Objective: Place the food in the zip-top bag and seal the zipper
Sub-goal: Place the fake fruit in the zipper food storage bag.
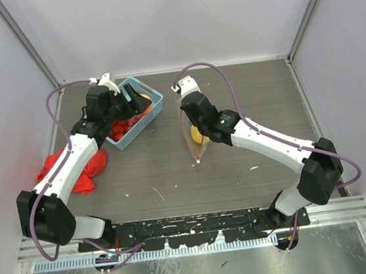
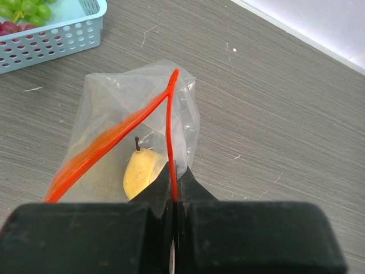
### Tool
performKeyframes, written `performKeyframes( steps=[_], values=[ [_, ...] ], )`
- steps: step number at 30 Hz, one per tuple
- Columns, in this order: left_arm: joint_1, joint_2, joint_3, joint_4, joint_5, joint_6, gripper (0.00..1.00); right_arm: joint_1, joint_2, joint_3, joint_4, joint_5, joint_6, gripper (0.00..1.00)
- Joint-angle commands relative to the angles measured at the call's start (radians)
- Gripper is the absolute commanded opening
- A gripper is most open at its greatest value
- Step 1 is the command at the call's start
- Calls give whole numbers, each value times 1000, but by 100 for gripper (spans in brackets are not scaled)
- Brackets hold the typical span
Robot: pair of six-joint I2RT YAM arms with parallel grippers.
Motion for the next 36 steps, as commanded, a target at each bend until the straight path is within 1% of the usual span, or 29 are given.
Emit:
performKeyframes(
  steps=[1, 5, 7, 11, 13, 23, 29, 36],
  values=[
    [-37, -76, -63, 73, 35, -50, 49, -2, 26, 55, 9, -32, 24, 5],
    [-60, -110, -140, 91, 38, -87, 48, -2, 60, 68, -6, -63, 39, 10],
    [-69, -156, -167, 90, 27, -91, 49, -2, 74, 78, -22, -76, 47, 14],
    [-79, -174, -194, 82, 29, -97, 48, -2, 89, 94, -46, -96, 68, 24],
    [-86, -179, -205, 83, 33, -101, 48, -1, 90, 94, -54, -109, 80, 26],
    [-89, -219, -230, 76, 12, -103, 48, 3, 55, 89, -107, -164, 127, 32],
    [-90, -225, -241, 75, 18, -108, 48, 5, 23, 69, -138, -160, 145, 36],
    [-91, -234, -244, 74, 18, -110, 48, 13, -26, 41, -159, -161, 163, 36]
  ],
)
